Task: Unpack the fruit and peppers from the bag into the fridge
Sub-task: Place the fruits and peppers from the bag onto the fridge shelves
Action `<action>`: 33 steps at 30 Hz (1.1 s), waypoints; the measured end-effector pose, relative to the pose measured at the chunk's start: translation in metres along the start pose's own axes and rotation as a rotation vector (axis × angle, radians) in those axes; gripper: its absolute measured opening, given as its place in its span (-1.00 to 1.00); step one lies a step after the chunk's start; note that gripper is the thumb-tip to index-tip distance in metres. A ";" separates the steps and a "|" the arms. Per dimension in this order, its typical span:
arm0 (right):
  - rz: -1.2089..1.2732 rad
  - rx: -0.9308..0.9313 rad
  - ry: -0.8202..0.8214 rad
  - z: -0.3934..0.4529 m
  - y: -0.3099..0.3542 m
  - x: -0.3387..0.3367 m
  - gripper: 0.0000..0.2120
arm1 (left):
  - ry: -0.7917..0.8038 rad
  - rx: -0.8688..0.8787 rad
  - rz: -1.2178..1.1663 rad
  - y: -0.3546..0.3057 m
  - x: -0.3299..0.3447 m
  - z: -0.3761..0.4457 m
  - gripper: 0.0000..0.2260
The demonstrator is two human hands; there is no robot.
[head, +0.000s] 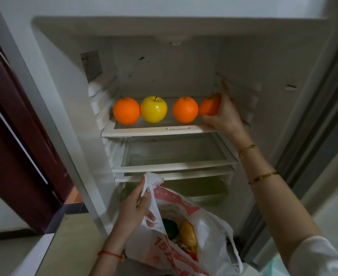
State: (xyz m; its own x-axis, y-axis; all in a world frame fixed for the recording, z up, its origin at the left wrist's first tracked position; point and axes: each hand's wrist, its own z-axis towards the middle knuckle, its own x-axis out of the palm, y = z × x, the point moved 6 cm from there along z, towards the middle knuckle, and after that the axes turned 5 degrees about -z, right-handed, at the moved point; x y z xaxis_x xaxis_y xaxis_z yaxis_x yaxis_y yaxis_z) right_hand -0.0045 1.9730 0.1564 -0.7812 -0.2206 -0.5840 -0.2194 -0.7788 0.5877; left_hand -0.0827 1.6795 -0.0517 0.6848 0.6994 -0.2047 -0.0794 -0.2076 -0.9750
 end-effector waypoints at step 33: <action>-0.196 -0.078 1.183 -0.332 -0.035 0.231 -0.66 | -0.148 -0.008 0.042 0.019 -0.040 -0.088 -0.47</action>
State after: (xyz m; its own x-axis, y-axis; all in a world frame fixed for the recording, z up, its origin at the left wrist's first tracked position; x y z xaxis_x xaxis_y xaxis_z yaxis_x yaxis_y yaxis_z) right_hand 0.0169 1.7543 -0.1852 0.2911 -0.4651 -0.8360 -0.2063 -0.8838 0.4198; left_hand -0.0479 1.5867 -0.0546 0.5663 0.7831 -0.2568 -0.0995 -0.2444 -0.9646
